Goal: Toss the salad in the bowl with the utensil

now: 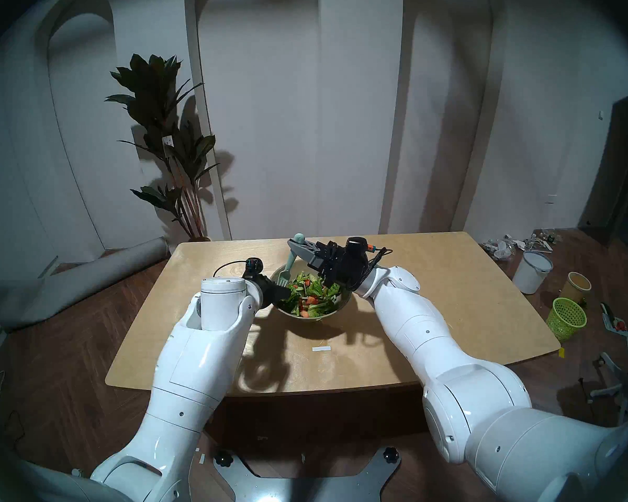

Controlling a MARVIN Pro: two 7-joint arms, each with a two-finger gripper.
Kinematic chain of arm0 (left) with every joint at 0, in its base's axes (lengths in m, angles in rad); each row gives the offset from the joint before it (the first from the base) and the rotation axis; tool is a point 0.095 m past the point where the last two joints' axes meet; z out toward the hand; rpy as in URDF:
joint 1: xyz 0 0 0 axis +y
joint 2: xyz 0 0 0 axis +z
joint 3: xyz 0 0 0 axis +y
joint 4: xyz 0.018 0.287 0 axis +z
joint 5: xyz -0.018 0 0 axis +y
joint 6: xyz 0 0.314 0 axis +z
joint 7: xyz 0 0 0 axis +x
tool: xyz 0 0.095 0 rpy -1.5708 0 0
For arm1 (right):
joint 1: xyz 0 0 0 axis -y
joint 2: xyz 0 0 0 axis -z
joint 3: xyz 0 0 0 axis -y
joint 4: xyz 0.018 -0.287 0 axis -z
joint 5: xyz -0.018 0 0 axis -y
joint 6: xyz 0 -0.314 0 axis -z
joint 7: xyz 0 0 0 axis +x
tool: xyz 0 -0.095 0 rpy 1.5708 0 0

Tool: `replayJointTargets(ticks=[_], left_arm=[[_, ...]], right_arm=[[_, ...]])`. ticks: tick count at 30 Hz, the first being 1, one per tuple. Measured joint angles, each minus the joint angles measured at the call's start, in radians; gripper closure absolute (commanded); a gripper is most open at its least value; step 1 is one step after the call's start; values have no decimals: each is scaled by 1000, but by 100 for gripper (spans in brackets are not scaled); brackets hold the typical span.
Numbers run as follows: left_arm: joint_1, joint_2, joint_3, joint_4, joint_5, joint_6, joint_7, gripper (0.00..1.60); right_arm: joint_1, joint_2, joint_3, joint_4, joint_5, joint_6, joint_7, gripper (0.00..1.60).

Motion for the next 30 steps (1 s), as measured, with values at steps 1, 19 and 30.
replayJointTargets(ticks=[1, 19, 30], left_arm=[[0, 0, 0, 0, 0, 0, 0, 160], [0, 0, 0, 0, 0, 0, 0, 160], [0, 0, 0, 0, 0, 0, 0, 160]], right_arm=[[-5, 4, 1, -10, -1, 1, -7, 160], [-106, 45, 13, -134, -104, -34, -216, 160], [-83, 25, 45, -33, -157, -153, -338, 160]])
